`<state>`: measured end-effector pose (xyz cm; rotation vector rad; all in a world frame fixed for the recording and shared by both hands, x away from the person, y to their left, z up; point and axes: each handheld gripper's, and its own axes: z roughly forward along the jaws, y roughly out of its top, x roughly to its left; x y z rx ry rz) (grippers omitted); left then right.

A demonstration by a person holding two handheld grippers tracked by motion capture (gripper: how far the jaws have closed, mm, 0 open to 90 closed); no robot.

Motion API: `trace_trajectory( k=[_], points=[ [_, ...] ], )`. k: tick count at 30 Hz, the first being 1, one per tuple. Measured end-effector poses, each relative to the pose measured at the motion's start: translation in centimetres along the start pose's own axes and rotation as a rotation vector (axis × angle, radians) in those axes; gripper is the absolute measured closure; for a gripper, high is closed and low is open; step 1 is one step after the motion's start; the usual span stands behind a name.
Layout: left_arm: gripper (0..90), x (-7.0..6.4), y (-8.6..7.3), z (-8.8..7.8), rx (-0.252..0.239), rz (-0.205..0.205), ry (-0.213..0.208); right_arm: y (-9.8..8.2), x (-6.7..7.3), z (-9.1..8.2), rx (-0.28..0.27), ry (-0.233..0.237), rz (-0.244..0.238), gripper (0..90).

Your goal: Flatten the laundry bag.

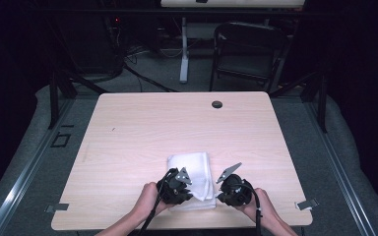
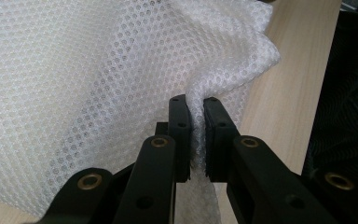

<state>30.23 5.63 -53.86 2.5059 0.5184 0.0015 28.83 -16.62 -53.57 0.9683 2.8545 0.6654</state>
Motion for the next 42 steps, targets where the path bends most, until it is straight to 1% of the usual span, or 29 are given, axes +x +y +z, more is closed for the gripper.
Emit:
trace_trajectory(
  k=[1,2,6,7,8,10,12,16,18,19,20,21,22,23,24,25,27,28,29,31,33,34,36,37,39,40,42],
  points=[
    [83.6,0.0,0.0,0.0,0.001,0.002,0.001,0.2,0.1,0.2,-0.001,0.006,-0.007,89.5],
    [83.6,0.0,0.0,0.0,-0.001,0.001,0.0,0.7,0.3,0.6,0.005,0.005,-0.027,89.6],
    [83.6,0.0,0.0,0.0,-0.001,-0.003,-0.001,1.2,0.5,1.2,-0.009,0.005,-0.034,89.7],
    [83.7,0.0,-0.1,0.0,-0.001,-0.003,0.001,1.3,0.5,1.4,-0.019,0.009,-0.026,89.7],
    [83.7,0.0,-0.1,0.0,-0.003,-0.003,0.002,1.4,0.4,1.6,-0.025,0.01,-0.03,89.8],
    [83.7,0.0,-0.1,0.0,-0.007,-0.002,0.007,1.6,0.3,2.1,-0.01,0.004,-0.035,90.0],
    [84.0,0.0,0.0,-0.1,-0.008,-0.003,0.015,1.6,0.2,2.5,-0.019,0.021,-0.03,90.0],
    [84.1,0.0,0.0,-0.2,-0.012,0.004,0.026,1.5,0.4,2.9,-0.03,0.023,-0.032,90.0],
    [84.2,-0.1,0.0,-0.3,-0.013,0.006,0.033,1.5,0.6,2.9,-0.03,0.016,-0.029,90.0],
    [84.3,-0.2,-0.1,-0.5,-0.024,0.009,0.047,1.5,0.6,2.9,-0.024,0.015,-0.034,90.0],
    [84.4,-0.2,-0.1,-0.5,-0.024,0.009,0.047,1.5,0.6,2.9,-0.024,0.015,-0.034,90.0],
    [84.5,-0.2,-0.2,-0.9,-0.033,0.017,0.06,1.5,0.6,2.9,-0.021,0.015,-0.035,90.0],
    [84.6,-0.2,-0.2,-0.9,-0.033,0.017,0.06,1.5,0.6,2.9,-0.021,0.015,-0.035,90.0],
    [84.7,-0.2,-0.2,-1.1,-0.039,0.019,0.069,1.5,0.6,2.9,-0.022,0.011,-0.033,90.0],
    [84.8,-0.3,-0.2,-1.3,-0.05,0.027,0.089,1.5,0.6,2.8,-0.008,0.009,-0.048,90.0],
    [84.9,-0.4,-0.2,-1.4,-0.053,0.033,0.098,1.6,0.6,2.8,-0.007,0.011,-0.051,90.0],
    [85.1,-0.4,-0.2,-1.5,-0.055,0.029,0.106,1.6,0.6,2.8,-0.005,0.012,-0.05,90.0],
    [85.4,-0.4,-0.2,-1.5,-0.061,0.029,0.113,1.5,0.5,2.9,-0.012,0.022,-0.037,90.0],
    [85.5,-0.4,-0.2,-1.5,-0.061,0.029,0.113,1.5,0.5,2.9,-0.012,0.022,-0.037,90.0],
    [85.6,-0.5,-0.3,-1.7,-0.07,0.026,0.132,1.5,0.5,2.8,-0.008,0.019,-0.036,90.0],
    [85.6,-0.5,-0.3,-1.8,-0.073,0.026,0.138,1.5,0.5,2.8,-0.007,0.017,-0.036,90.0],
    [85.5,-0.6,-0.4,-2.2,-0.087,0.018,0.145,1.5,0.5,2.8,-0.008,0.013,-0.032,90.0],
    [85.5,-0.6,-0.4,-2.4,-0.089,0.019,0.15,1.5,0.5,2.8,-0.005,0.005,-0.034,90.0],
    [85.4,-0.6,-0.6,-2.7,-0.102,0.015,0.157,1.5,0.6,2.8,-0.002,0.008,-0.027,90.0],
    [85.4,-0.6,-0.7,-2.9,-0.104,0.016,0.165,1.5,0.5,2.8,-0.001,0.008,-0.024,90.0],
    [85.3,-0.6,-0.7,-2.9,-0.104,0.016,0.165,1.5,0.4,2.7,0.01,0.011,-0.03,90.0],
    [85.2,-0.6,-0.8,-3.1,-0.11,0.015,0.174,1.5,0.4,2.7,0.005,0.005,-0.023,90.0]
  ],
)
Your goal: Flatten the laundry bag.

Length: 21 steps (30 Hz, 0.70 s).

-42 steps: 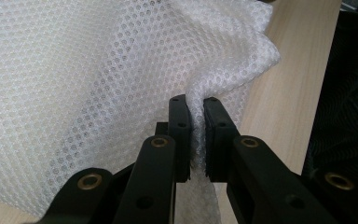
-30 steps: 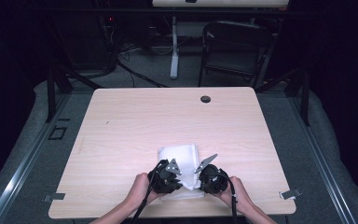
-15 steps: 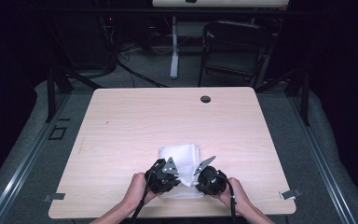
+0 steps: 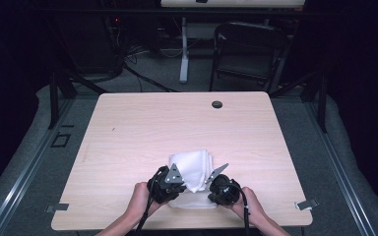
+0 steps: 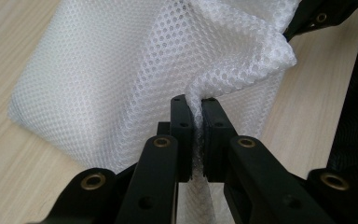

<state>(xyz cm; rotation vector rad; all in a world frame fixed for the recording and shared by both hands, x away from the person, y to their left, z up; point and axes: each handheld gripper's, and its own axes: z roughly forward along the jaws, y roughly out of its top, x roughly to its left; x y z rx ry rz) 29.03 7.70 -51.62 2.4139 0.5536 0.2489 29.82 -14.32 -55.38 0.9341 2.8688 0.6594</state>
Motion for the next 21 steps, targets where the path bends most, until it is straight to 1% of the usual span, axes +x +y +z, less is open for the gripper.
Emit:
trace_trajectory(
  k=[4,8,9,10,12,13,16,17,19,21],
  points=[
    [85.1,0.13,-0.1,-0.2,-0.013,-0.007,0.006,-0.04,-0.1,-0.03,0.003,0.005,0.002,90.0],
    [85.1,0.13,-0.11,-0.27,-0.014,-0.006,0.015,-0.05,-0.11,-0.05,0.005,0.001,0.001,90.0],
    [85.1,0.08,-0.11,-0.28,-0.024,-0.014,0.015,-0.05,-0.11,-0.05,0.005,0.001,0.001,90.0],
    [84.7,0.08,-0.1,-0.39,-0.022,-0.012,0.022,-0.07,-0.13,-0.09,0.007,-0.001,0.001,90.0],
    [84.7,-0.06,-0.19,-0.55,-0.034,-0.032,0.037,-0.07,-0.16,-0.12,0.011,-0.006,0.0,90.0],
    [84.7,-0.19,-0.27,-0.64,-0.039,-0.034,0.047,-0.14,-0.16,-0.1,0.007,-0.005,0.009,90.0],
    [84.8,-0.22,-0.3,-0.72,-0.042,-0.036,0.051,-0.2,-0.28,-0.14,0.009,-0.007,0.007,90.0],
    [84.8,-0.21,-0.36,-0.87,-0.056,-0.043,0.06,-0.22,-0.36,-0.19,0.01,-0.008,0.007,90.0],
    [84.5,-0.17,-0.38,-1.0,-0.064,-0.049,0.063,-0.22,-0.37,-0.2,0.011,-0.014,0.006,90.0],
    [84.3,-0.04,-0.47,-1.13,-0.08,-0.051,0.078,-0.24,-0.35,-0.2,0.009,-0.018,0.009,90.0]
  ],
)
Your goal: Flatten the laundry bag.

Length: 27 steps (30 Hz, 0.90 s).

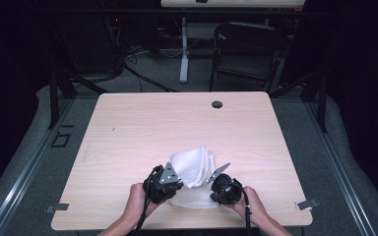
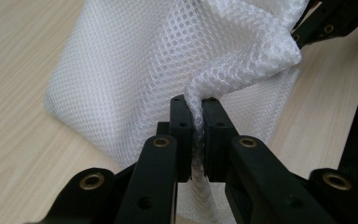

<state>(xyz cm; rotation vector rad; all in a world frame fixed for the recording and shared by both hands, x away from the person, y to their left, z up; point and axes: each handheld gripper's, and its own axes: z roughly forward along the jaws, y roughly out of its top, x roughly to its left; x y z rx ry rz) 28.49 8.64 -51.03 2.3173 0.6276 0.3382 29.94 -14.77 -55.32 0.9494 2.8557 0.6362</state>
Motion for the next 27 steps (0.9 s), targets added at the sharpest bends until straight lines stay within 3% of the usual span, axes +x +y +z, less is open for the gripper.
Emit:
trace_trajectory(
  k=[12,19,27],
  points=[
    [83.9,0.5,-0.4,-0.3,-0.001,-0.018,0.031,-0.2,-0.6,-0.2,0.012,-0.021,-0.004,90.0],
    [84.1,1.3,-0.9,-0.3,0.0,-0.083,0.045,-0.4,-1.1,-0.4,0.021,-0.022,0.004,90.0],
    [84.1,1.4,-1.2,0.0,-0.011,-0.119,0.061,-0.6,-1.5,-0.5,0.025,-0.027,0.015,90.0]
  ],
)
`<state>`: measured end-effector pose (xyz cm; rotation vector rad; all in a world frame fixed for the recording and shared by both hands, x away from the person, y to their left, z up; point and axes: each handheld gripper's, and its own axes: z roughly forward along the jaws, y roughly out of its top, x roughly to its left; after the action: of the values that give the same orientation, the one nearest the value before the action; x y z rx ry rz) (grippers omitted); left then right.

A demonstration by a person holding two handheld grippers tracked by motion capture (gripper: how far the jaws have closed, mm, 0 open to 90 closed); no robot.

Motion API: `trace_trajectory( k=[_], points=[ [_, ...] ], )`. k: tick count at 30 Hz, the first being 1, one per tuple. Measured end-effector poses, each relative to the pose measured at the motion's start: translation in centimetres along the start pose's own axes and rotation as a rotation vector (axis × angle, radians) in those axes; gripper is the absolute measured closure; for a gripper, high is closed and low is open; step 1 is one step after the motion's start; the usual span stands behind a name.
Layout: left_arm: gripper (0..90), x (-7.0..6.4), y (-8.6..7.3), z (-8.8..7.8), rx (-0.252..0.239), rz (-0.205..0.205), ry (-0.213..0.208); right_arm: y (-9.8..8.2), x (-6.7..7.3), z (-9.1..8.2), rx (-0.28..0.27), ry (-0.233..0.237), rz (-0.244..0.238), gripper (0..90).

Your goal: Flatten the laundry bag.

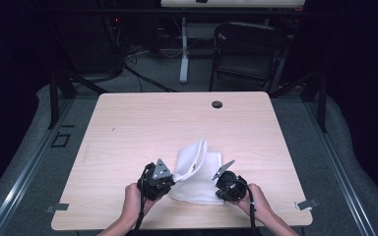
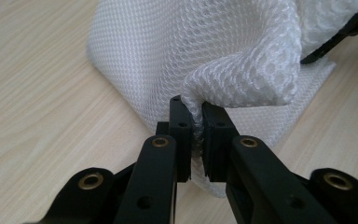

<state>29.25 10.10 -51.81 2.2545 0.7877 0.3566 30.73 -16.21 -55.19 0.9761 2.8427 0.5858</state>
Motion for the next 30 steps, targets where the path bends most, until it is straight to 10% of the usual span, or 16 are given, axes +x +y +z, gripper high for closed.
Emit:
trace_trajectory(
  k=[30],
  points=[
    [85.1,2.4,-1.0,0.6,0.066,-0.107,-0.017,-0.4,-1.1,-0.3,0.004,-0.021,0.018,90.0]
  ],
)
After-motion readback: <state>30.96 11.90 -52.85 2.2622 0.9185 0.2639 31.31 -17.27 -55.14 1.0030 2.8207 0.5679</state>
